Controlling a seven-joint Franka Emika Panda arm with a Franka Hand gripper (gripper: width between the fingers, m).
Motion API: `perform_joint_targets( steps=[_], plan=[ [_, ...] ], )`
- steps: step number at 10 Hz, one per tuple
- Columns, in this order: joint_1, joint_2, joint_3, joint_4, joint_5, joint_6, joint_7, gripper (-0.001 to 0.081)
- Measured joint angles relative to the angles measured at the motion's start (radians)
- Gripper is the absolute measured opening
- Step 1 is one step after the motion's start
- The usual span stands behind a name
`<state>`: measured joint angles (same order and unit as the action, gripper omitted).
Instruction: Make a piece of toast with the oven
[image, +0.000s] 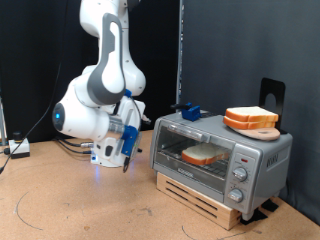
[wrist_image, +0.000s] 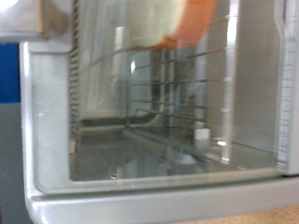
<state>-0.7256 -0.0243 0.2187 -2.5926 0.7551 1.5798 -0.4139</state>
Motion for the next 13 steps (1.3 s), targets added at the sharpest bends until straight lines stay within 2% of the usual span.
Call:
perform_joint_targets(
  steps=[1, 3, 5, 8, 10, 11, 12, 13],
  plan=[
    [-0.012, 0.021, -0.009, 0.016, -0.007, 0.002, 0.012, 0.0807],
    [-0.011, 0.028, -0.002, 0.025, 0.011, 0.001, -0.017, 0.0807],
    [-0.005, 0.074, 0.015, 0.092, 0.041, -0.001, -0.036, 0.0807],
    [-0.001, 0.169, 0.038, 0.218, 0.030, -0.011, -0.016, 0.0807],
    [0.002, 0.206, 0.044, 0.259, 0.092, 0.047, 0.035, 0.0807],
    [0.001, 0.206, 0.044, 0.259, 0.079, 0.029, 0.031, 0.0807],
    [0.000, 0.218, 0.044, 0.283, 0.045, -0.030, 0.017, 0.0807],
    [0.001, 0.250, 0.046, 0.342, 0.006, -0.093, 0.011, 0.0807]
  ],
)
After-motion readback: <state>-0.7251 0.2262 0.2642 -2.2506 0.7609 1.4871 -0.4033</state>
